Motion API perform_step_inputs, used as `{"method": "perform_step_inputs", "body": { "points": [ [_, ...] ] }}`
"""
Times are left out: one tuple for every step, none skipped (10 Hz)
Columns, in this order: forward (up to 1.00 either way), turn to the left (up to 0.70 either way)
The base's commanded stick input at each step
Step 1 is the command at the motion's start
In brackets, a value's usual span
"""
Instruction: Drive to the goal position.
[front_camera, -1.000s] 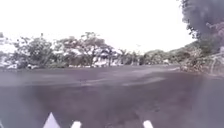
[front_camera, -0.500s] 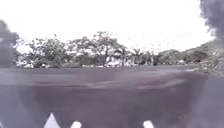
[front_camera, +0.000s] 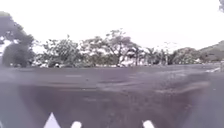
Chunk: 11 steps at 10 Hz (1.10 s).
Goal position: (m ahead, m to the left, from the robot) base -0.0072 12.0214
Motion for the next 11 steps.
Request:
{"method": "perform_step_inputs", "body": {
  "points": [
    [0.70, 0.35],
    [0.70, 0.35],
    [0.70, 0.35],
    [0.70, 0.35],
    [0.70, 0.35],
    [0.70, 0.35],
    [0.70, 0.35],
    [0.70, 0.35],
    [0.70, 0.35],
    [0.70, 0.35],
    [0.70, 0.35]
  ]
}}
